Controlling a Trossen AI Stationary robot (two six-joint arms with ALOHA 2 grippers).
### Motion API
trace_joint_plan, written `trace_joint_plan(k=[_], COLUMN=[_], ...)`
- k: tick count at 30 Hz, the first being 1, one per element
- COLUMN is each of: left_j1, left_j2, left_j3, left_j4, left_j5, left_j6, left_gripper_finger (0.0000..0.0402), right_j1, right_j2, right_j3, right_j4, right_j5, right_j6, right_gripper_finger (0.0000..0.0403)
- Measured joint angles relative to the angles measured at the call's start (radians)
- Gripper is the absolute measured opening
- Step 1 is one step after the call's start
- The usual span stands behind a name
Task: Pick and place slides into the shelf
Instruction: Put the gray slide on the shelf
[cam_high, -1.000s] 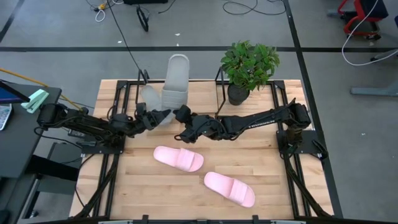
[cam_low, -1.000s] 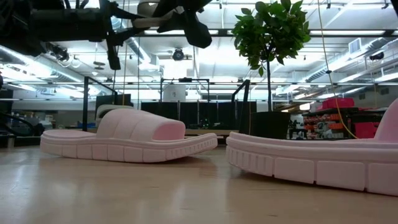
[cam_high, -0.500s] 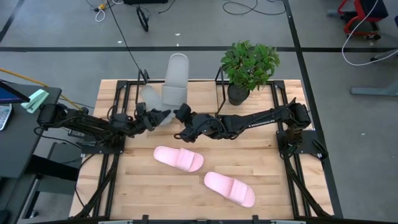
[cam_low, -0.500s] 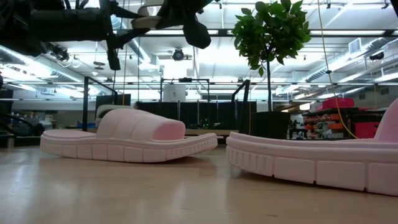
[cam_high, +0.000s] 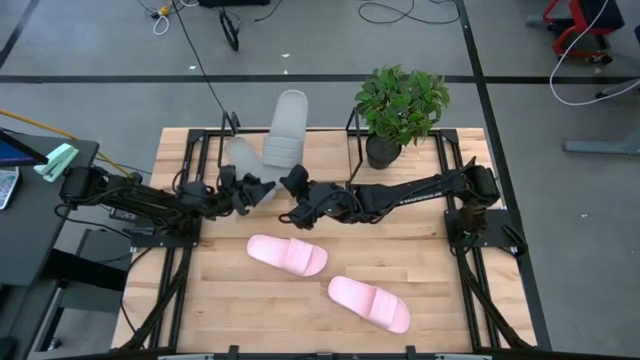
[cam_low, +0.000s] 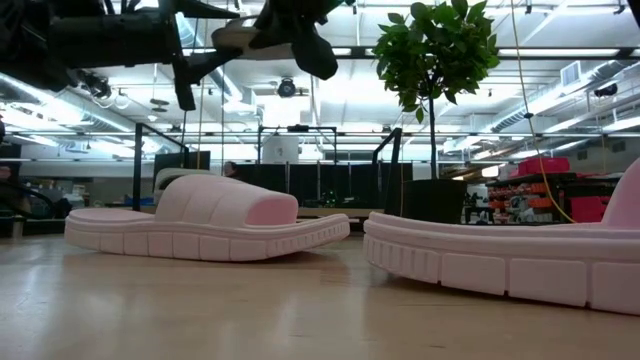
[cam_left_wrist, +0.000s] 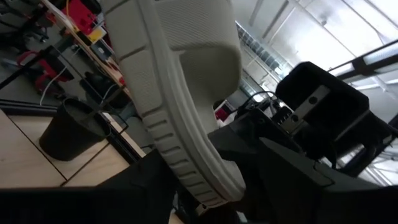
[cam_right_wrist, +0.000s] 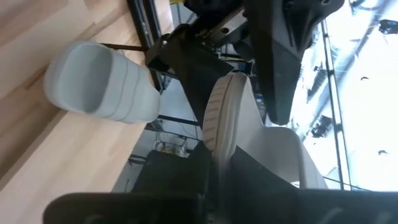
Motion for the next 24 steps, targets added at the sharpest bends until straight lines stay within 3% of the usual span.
trace_joint_plan(k=[9,24], left_j1=[-0.015,-0.052], left_j2=[0.0,-0.005], left_j3=[-0.013,-0.178], left_j4=[-0.021,0.1], left_j5=[0.062,0.106], left_j6=[0.02,0.007], left_gripper_finger=[0.0229,0.0238], right_j1=[-0.017,-0.016], right_j2=[-0.004,0.002], right_j3=[0.002,-0.002], right_j4=[-0.112,-0.162], right_j5=[-0.035,-0.072], right_j6=[0.056,0.132], right_gripper_finger=[0.0027,0.0027])
